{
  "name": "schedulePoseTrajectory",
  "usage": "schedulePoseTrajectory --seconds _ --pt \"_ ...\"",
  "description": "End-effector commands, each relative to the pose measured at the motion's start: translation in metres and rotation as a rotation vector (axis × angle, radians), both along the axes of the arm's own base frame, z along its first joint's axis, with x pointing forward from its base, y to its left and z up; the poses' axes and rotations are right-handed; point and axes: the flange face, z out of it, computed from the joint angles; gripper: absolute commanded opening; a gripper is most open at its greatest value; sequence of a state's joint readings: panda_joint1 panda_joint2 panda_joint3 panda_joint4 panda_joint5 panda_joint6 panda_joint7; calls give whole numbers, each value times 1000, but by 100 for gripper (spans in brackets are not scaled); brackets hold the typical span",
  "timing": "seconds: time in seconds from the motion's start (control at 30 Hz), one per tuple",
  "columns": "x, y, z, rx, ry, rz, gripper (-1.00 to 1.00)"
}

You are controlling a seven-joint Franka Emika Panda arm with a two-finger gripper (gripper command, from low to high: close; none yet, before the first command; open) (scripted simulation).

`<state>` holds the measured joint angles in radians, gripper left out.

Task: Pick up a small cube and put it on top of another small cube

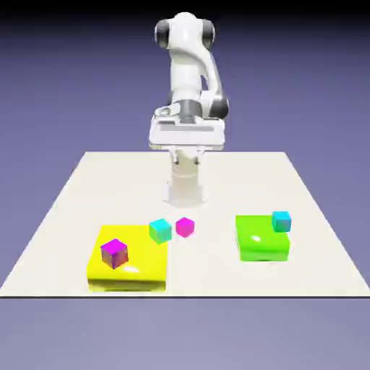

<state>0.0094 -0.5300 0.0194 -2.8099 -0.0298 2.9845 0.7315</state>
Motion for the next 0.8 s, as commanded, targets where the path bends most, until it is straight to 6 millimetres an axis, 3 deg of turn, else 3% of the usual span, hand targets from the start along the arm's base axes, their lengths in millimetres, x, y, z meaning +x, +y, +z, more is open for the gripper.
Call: schedulePoseTrajectory --seconds 0.0,0.2,0.4,0.53,0.6,0.77 --pt "2 7 -19 -34 76 33 0" --pt "-13 38 -130 -235 527 232 0" --pt "-59 53 -222 -433 959 444 0" --pt "-100 55 -269 -568 1231 593 0" --pt "-103 55 -272 -579 1253 606 0" --pt "-119 35 -324 -582 1253 605 0"
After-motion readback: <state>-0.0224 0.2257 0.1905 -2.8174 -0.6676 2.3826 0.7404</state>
